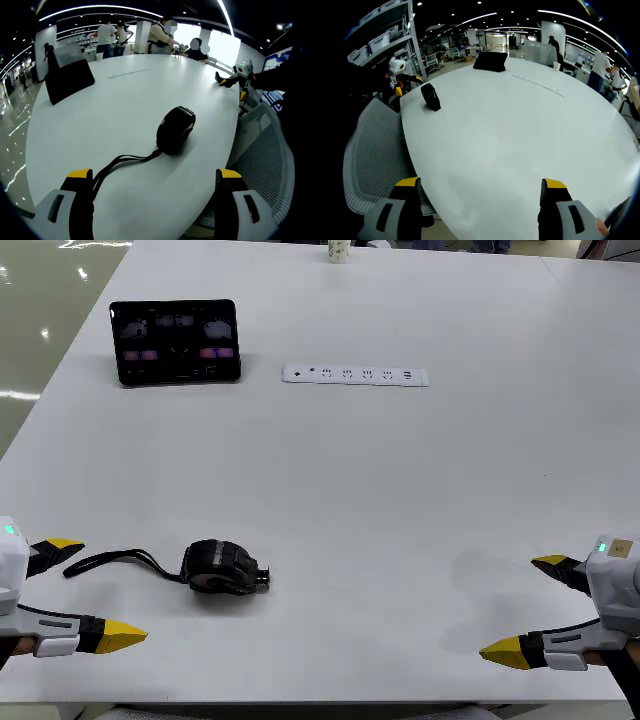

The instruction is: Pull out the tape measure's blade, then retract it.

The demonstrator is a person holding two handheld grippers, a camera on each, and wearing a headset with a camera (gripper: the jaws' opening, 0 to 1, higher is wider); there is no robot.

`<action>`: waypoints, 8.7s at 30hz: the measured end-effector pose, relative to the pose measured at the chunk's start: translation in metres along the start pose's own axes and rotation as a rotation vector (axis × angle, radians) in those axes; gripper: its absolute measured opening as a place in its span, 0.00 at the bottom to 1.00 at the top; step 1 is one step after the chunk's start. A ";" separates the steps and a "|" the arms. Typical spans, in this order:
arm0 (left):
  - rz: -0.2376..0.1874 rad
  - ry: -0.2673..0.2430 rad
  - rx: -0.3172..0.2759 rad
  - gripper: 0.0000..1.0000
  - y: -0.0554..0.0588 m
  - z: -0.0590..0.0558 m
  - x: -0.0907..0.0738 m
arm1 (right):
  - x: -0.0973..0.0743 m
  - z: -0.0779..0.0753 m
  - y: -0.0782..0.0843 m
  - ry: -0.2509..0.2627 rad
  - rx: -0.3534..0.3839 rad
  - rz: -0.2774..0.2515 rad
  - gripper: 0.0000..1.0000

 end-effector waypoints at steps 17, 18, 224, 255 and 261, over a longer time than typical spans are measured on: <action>0.006 0.030 0.035 0.99 -0.008 0.004 0.007 | 0.000 0.004 0.001 -0.001 0.002 -0.015 0.99; 0.006 0.037 0.038 0.99 -0.009 0.003 0.008 | 0.001 0.003 -0.001 0.006 -0.025 -0.025 0.99; 0.234 0.351 0.547 0.34 -0.065 -0.042 0.115 | 0.221 0.159 -0.112 -0.421 -0.495 0.094 0.10; 0.234 0.341 0.561 0.34 -0.064 -0.041 0.114 | 0.215 0.150 -0.105 -0.393 -0.567 0.123 0.10; 0.235 0.338 0.566 0.34 -0.064 -0.042 0.114 | 0.212 0.147 -0.104 -0.388 -0.572 0.128 0.10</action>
Point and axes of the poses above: the centre of the closed fingertips' face, and the gripper's own axes: x roughly forward along the fingers, z roughly to its left, y roughly out of its underside, the point moved 2 cm from there along -x, roughly backward along the fingers, and after that the axes turned 10 degrees about x, right-handed, at the moved point
